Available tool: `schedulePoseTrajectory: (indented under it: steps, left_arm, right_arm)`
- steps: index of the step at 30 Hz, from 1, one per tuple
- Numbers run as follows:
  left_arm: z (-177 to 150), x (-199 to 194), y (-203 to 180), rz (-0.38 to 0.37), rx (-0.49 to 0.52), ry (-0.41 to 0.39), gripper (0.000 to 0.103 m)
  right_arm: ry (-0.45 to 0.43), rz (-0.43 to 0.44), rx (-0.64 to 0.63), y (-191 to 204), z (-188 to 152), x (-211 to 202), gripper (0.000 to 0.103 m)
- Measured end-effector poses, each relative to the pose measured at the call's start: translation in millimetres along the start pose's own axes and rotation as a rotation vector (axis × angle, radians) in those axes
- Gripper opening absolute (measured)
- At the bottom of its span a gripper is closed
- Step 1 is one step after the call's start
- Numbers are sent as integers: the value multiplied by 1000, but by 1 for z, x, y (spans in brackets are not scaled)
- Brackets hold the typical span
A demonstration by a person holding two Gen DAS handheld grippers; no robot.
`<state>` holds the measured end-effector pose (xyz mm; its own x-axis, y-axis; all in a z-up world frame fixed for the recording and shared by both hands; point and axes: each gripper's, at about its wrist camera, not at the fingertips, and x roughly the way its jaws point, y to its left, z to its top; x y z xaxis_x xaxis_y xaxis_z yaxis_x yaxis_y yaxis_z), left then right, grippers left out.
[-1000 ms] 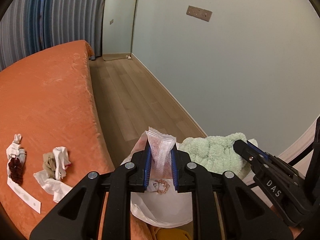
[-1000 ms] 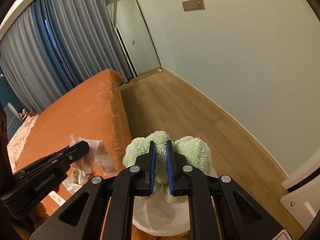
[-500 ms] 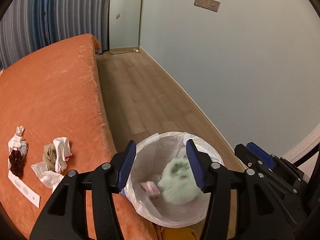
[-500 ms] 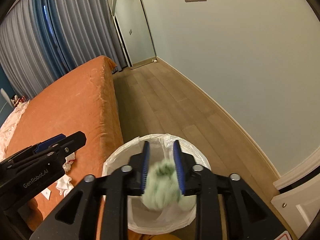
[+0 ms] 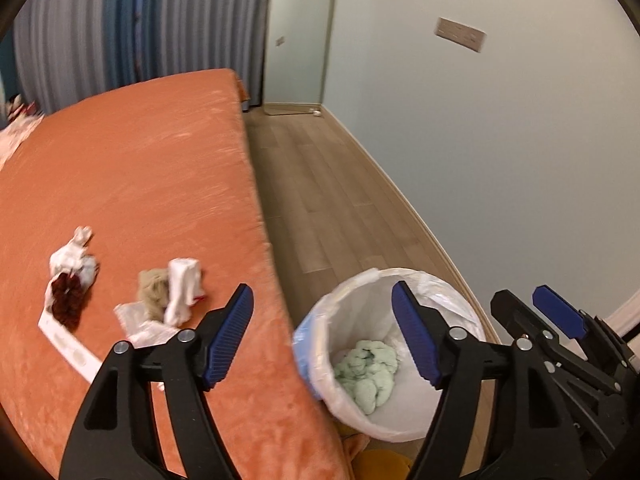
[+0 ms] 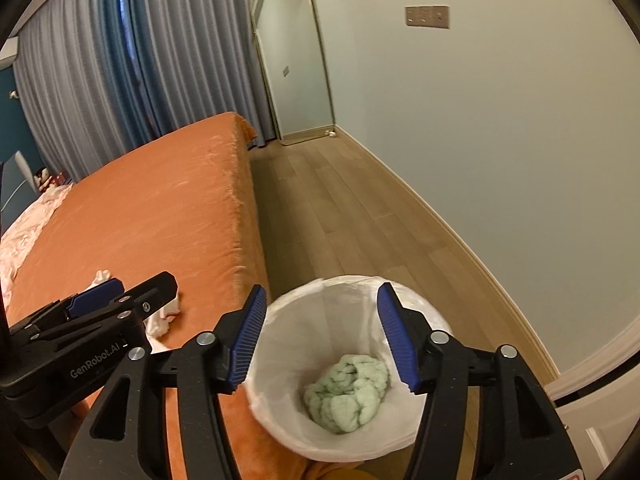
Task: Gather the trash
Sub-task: 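Move both tools back over the remaining items on the bed, then grasp the white tissue with the right tool while the left tool grasps the paper strip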
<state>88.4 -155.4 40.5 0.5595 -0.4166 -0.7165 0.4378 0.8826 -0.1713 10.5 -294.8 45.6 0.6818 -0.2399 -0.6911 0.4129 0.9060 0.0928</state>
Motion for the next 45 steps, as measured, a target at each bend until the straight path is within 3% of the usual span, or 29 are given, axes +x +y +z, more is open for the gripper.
schedulePoseTrajectory:
  steps: [9,16,25,36,45]
  left_arm:
    - [-15,-20,80,106,-114,-14,74]
    - [-31,-33,152,200,-220,-10,78]
    - [-66,-35,252,328,-365,36,79]
    - [-100,-2,310,406,-460,120,79]
    - [-117,43,339,418,-577,210,84]
  right_arm:
    - [4,59,-91,68,-12,-4,66]
    - [-4,95,-139,117,-23,-1,78]
    - [92,137,-194,174,-59,34,79]
    - [183,164,-257,223,-93,92,79]
    - [251,151,-283,248,-107,140,77]
